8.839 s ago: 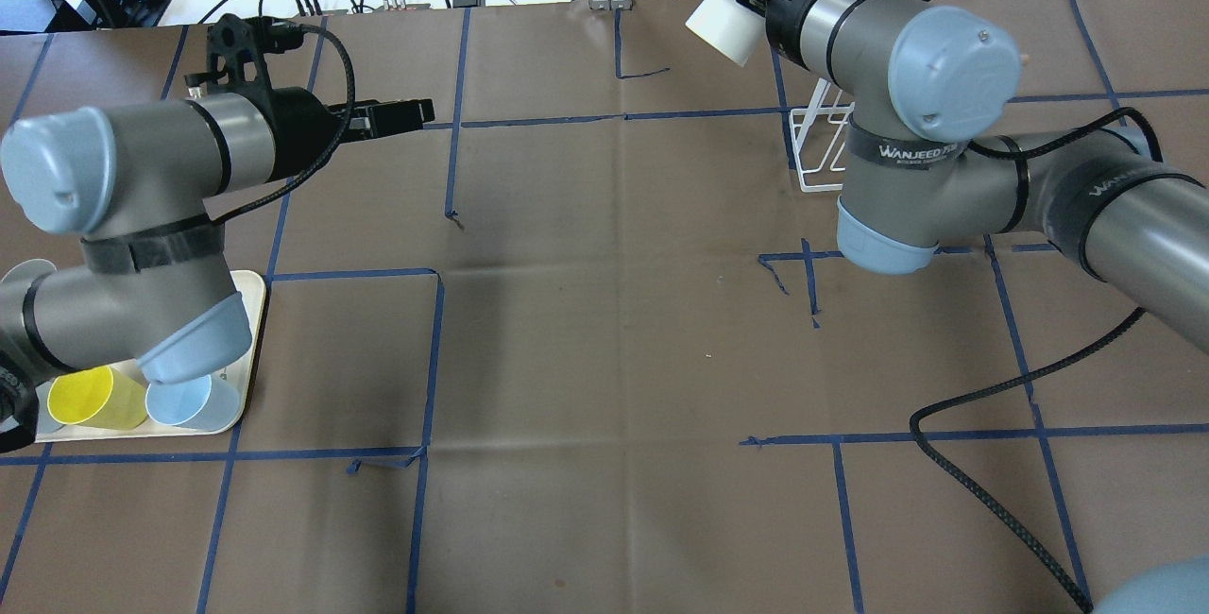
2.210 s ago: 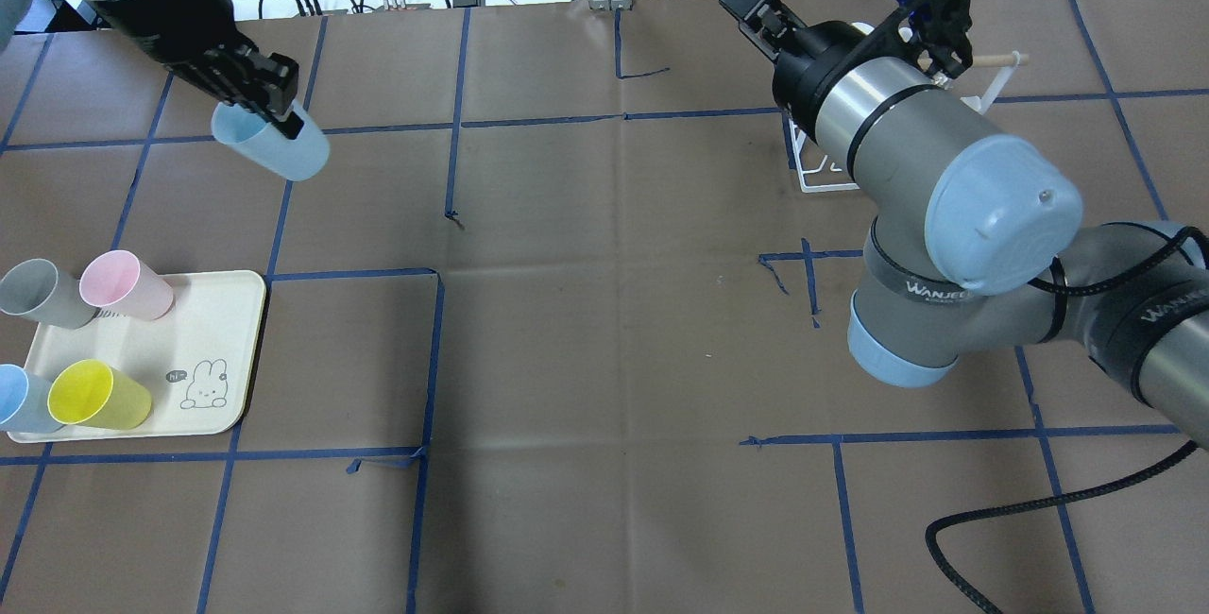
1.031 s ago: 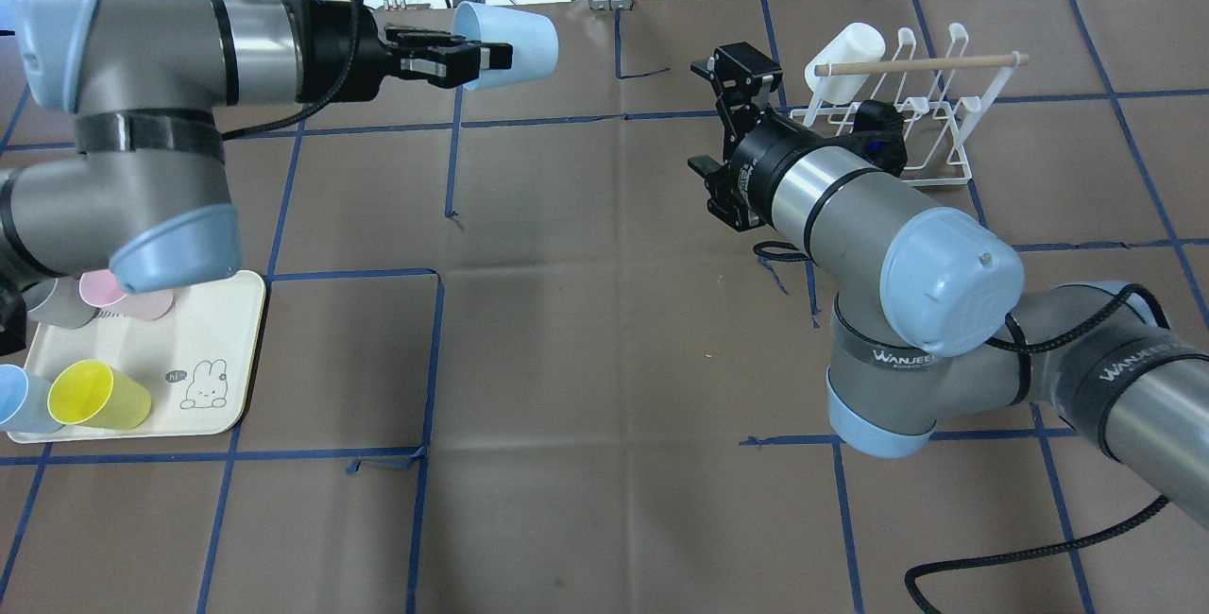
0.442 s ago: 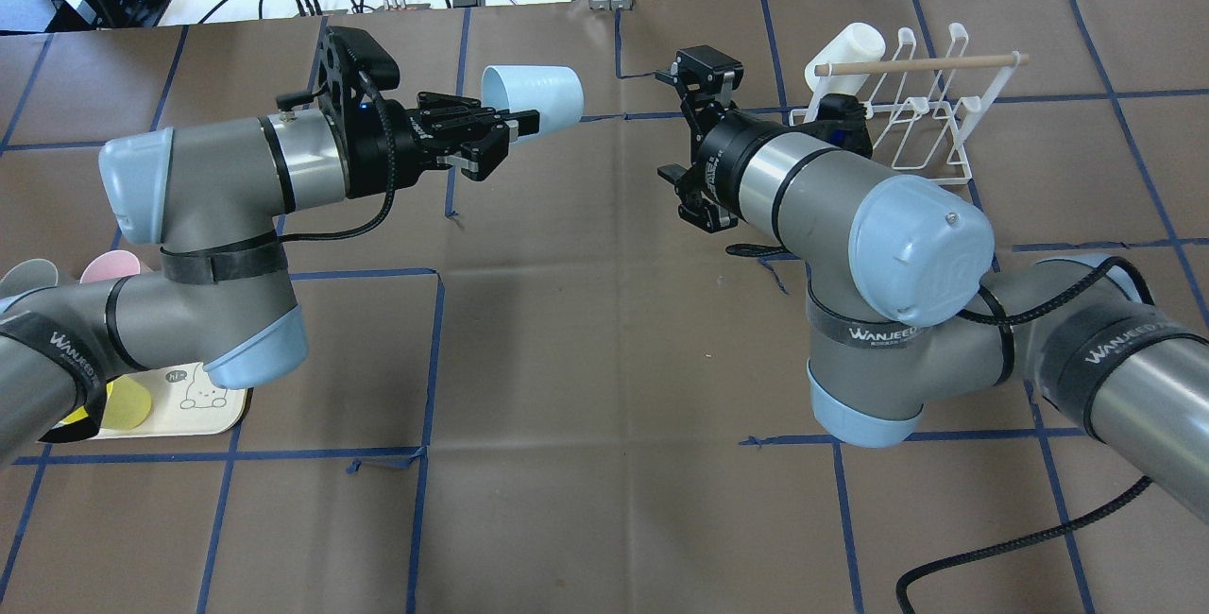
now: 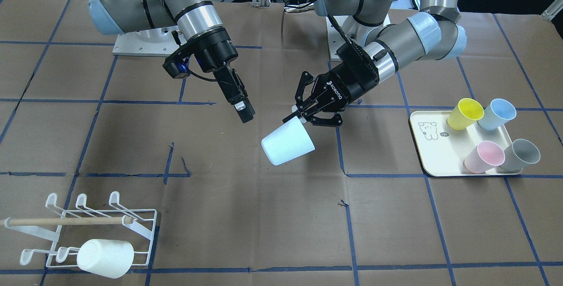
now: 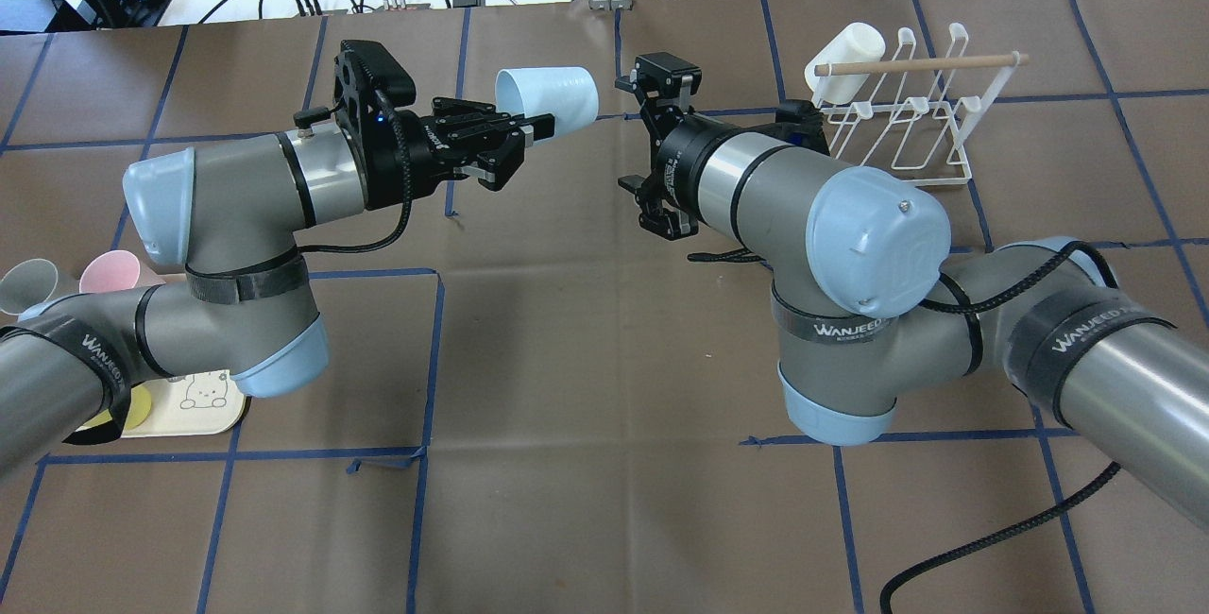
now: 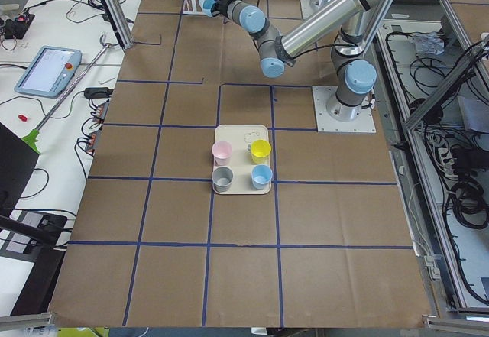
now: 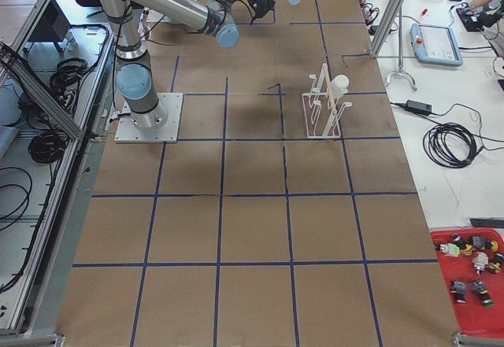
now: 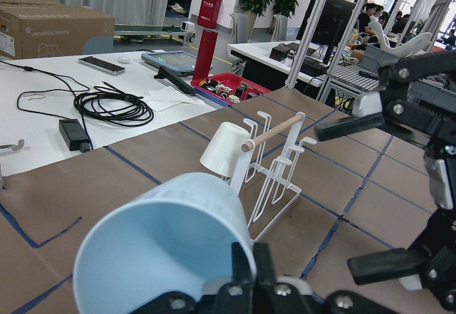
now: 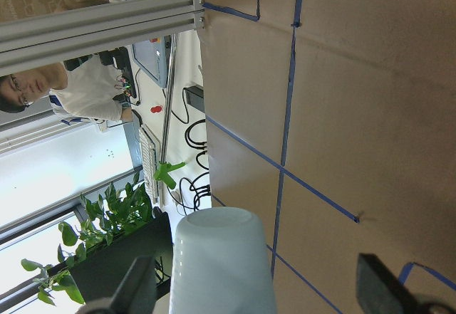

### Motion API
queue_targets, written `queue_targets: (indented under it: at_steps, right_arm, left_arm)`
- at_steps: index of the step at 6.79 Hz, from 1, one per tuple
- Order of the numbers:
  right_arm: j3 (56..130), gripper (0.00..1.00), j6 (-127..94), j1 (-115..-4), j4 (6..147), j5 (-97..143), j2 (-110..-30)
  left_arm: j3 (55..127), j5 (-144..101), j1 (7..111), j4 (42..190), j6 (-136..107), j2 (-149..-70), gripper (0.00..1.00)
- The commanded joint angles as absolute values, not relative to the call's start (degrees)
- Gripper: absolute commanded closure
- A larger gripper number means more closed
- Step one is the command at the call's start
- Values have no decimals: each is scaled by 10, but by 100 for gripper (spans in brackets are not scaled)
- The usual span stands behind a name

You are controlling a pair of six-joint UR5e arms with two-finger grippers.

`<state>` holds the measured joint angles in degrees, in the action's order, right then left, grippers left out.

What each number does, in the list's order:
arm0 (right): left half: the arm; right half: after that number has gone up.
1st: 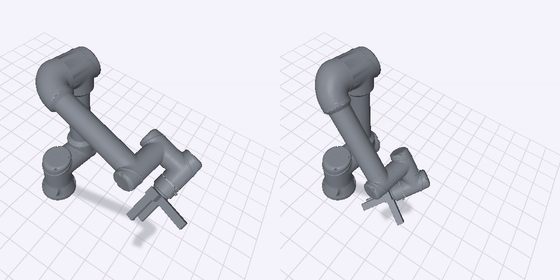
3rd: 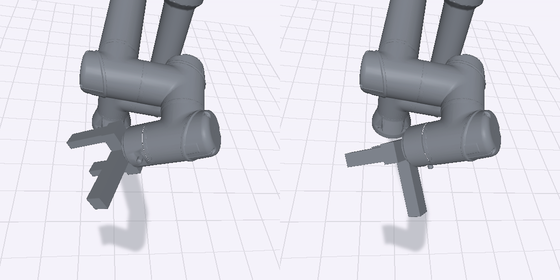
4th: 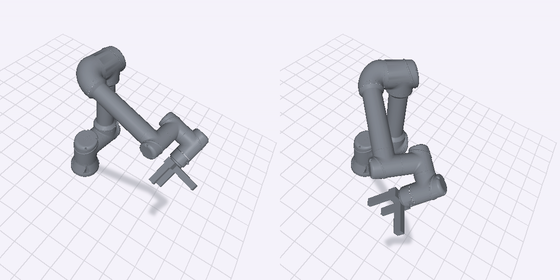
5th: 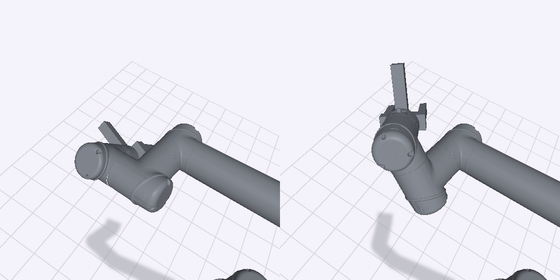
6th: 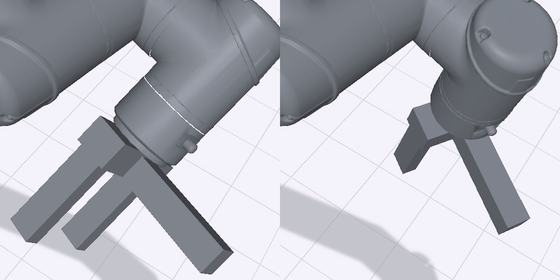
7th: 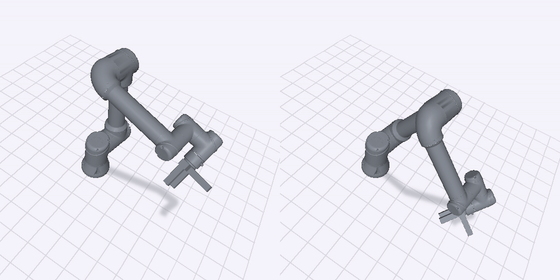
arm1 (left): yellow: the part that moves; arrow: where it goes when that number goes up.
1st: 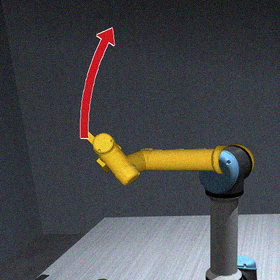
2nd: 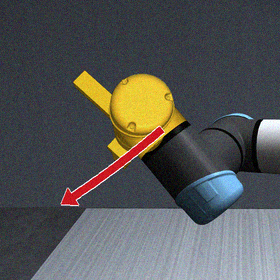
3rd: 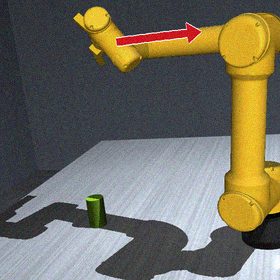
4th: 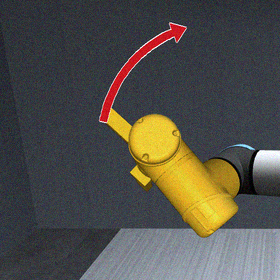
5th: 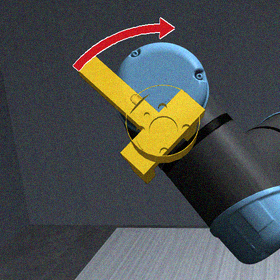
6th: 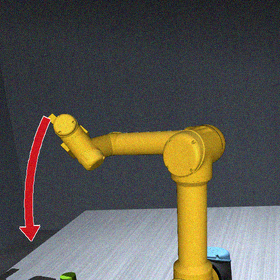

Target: Transfer IKEA cup to right arm and place on rack

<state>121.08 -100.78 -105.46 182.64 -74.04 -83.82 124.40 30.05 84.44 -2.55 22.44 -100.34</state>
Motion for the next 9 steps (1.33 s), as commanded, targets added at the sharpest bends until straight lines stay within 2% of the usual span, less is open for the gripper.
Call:
queue_targets:
  at_steps: [1, 9]
  right_arm:
    - [1178, 0, -1012, -1072, 1823, -745, -811]
    - [1094, 1, -1016, -1088, 1816, -742, -733]
  left_arm:
    - [1245, 301, 846, -32, 209, -1002, 96]
    - [1244, 300, 846, -32, 202, -1000, 94]
